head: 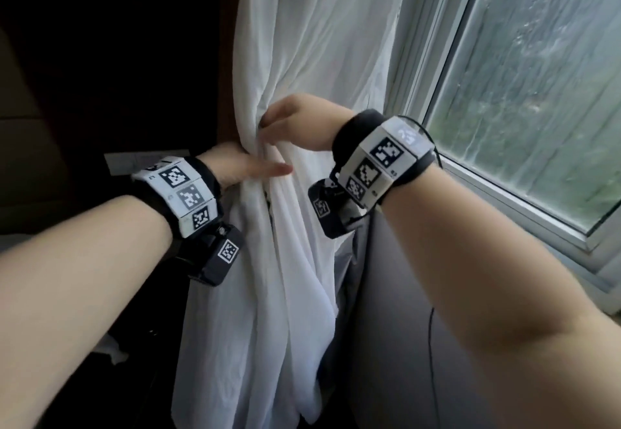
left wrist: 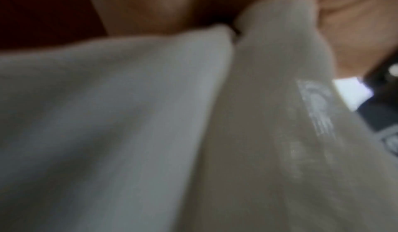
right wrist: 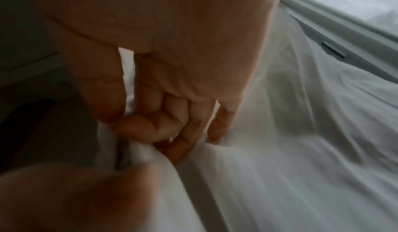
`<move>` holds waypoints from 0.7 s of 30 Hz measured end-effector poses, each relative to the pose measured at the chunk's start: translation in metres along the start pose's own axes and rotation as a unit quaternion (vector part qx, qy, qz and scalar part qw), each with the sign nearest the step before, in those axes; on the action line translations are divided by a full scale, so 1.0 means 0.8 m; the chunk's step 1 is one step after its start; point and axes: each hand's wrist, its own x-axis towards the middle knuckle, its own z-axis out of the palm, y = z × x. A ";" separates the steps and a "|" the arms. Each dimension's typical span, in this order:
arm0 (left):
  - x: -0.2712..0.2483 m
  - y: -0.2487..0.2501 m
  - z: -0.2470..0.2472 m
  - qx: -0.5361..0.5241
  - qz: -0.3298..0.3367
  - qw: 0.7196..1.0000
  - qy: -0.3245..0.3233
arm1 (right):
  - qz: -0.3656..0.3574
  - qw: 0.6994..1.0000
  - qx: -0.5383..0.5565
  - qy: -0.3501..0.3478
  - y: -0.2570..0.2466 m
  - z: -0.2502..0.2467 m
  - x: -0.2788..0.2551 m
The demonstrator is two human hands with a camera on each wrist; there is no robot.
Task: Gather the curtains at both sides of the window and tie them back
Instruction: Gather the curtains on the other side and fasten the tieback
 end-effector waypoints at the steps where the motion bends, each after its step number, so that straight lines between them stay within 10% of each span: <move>1: 0.001 0.002 0.006 0.036 -0.005 0.997 0.061 | -0.007 1.000 -0.013 -0.009 -0.005 -0.003 0.004; 5: 0.010 0.001 0.015 0.139 -0.041 0.967 0.210 | -0.037 0.999 0.015 -0.015 0.003 -0.006 0.008; 7: 0.015 -0.002 0.011 0.138 -0.042 0.966 0.216 | -0.034 0.985 0.128 0.113 0.032 0.003 0.003; 10: 0.020 -0.007 0.005 0.143 -0.040 0.965 0.215 | 0.080 0.883 0.261 0.381 0.100 0.031 -0.008; 13: 0.021 -0.009 0.006 0.149 -0.045 0.965 0.212 | 0.238 0.836 0.406 0.282 0.147 0.066 -0.017; 15: 0.021 -0.010 0.009 0.146 -0.043 0.966 0.208 | 0.227 0.848 0.421 0.228 0.157 0.085 -0.016; 21: 0.015 -0.007 0.020 0.123 -0.045 0.971 0.197 | 0.075 0.885 0.239 0.393 0.115 0.105 -0.025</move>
